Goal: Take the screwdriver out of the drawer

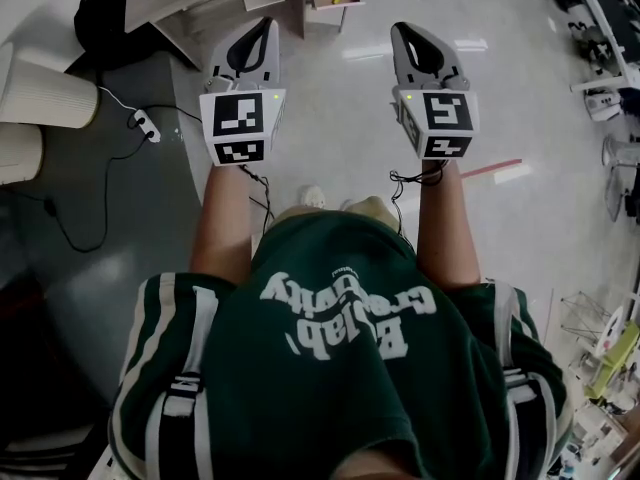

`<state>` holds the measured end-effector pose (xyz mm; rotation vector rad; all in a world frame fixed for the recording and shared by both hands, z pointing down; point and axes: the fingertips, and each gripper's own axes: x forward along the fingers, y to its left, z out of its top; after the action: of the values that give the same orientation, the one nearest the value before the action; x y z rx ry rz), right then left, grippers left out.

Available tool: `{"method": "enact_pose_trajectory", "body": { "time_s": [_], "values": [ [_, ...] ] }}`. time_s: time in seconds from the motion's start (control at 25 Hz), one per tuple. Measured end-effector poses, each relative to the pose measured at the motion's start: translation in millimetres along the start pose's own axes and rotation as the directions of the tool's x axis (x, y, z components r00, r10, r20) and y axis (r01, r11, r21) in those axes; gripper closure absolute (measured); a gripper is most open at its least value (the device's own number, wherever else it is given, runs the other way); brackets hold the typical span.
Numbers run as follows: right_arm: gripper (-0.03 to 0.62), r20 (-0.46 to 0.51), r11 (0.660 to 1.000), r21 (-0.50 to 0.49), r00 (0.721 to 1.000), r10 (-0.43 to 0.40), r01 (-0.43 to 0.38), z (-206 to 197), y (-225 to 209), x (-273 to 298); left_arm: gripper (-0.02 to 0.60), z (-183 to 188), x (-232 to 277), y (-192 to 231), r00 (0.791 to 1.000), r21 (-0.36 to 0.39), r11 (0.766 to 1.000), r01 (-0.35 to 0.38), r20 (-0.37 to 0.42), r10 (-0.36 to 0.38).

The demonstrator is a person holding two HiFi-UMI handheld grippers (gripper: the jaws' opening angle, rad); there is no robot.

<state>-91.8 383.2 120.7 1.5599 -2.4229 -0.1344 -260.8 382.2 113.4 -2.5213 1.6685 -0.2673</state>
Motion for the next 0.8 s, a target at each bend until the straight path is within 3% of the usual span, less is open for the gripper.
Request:
{"method": "enact_pose_trajectory", "body": {
  "time_s": [0.48, 0.8],
  "values": [
    [0.559, -0.002, 0.999, -0.021, 1.0, -0.031, 0.031, -10.6, 5.8, 4.8, 0.564, -4.6, 5.3, 5.0, 1.0, 0.004, 1.0, 0.028, 0.014, -0.028],
    [0.559, 0.004, 0.998, -0.014, 0.998, -0.056, 0.056, -15.6, -16.5, 11.6, 0.563, -3.3, 28.5, -3.3, 0.998, 0.001, 0.999, 0.05, 0.024, -0.05]
  ]
}}
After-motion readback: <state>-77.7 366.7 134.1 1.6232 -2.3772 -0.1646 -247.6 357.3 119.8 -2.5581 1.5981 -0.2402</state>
